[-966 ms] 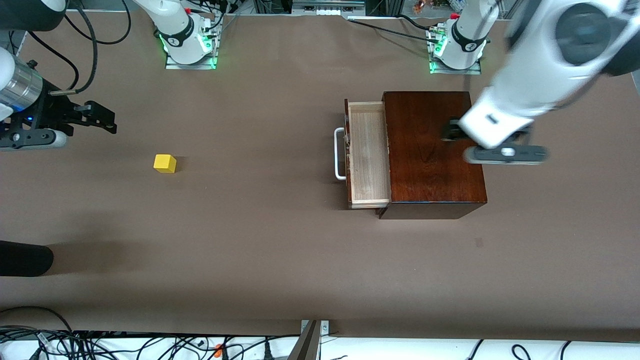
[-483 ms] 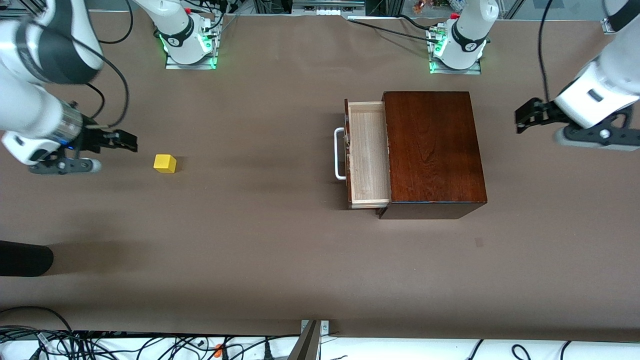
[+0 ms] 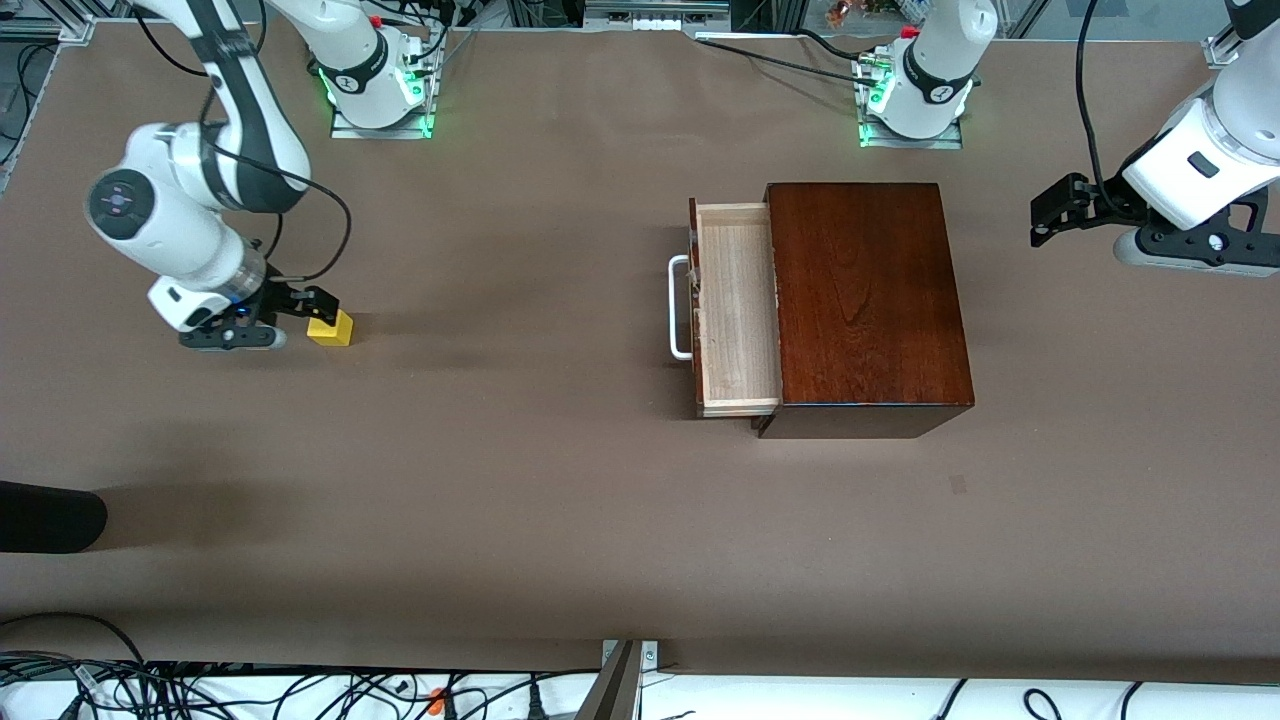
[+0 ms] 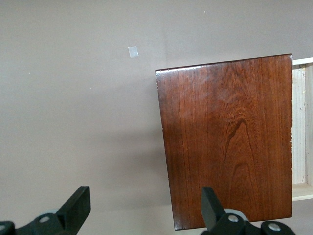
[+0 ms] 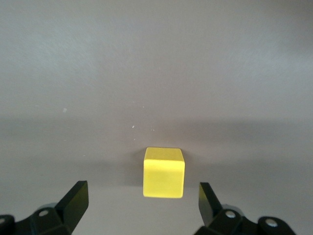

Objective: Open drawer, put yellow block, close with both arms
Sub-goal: 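Grasp the yellow cube with the right gripper and lift it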

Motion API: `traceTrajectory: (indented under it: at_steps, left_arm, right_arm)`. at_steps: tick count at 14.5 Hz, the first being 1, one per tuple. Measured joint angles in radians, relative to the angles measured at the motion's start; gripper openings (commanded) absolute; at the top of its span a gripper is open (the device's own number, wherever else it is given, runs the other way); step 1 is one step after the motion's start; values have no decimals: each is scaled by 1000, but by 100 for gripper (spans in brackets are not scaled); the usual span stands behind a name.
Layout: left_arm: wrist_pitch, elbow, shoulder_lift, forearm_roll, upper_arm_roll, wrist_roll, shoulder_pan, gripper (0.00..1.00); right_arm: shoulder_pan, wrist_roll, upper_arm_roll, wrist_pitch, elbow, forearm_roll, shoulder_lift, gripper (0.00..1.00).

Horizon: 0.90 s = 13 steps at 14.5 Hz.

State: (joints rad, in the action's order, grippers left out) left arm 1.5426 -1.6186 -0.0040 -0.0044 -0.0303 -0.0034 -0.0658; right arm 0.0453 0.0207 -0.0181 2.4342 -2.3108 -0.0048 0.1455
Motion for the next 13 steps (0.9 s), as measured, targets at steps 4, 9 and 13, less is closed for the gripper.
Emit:
traceTrajectory:
  at_steps: [4,9,13]
  left_arm:
    - [0,-1,0,-1,7,-1,1,100]
    - [-11,-1,0,-1,8,-1,1,100]
    - [-18,0,-1,-1,7,-1,1,100]
  right_arm:
    - [-2,13,-6,103,-16,0,91,100]
    - [-4,16,-14,182,-21,0,183,35]
    - [-4,18,-14,186,-14,0,192,2]
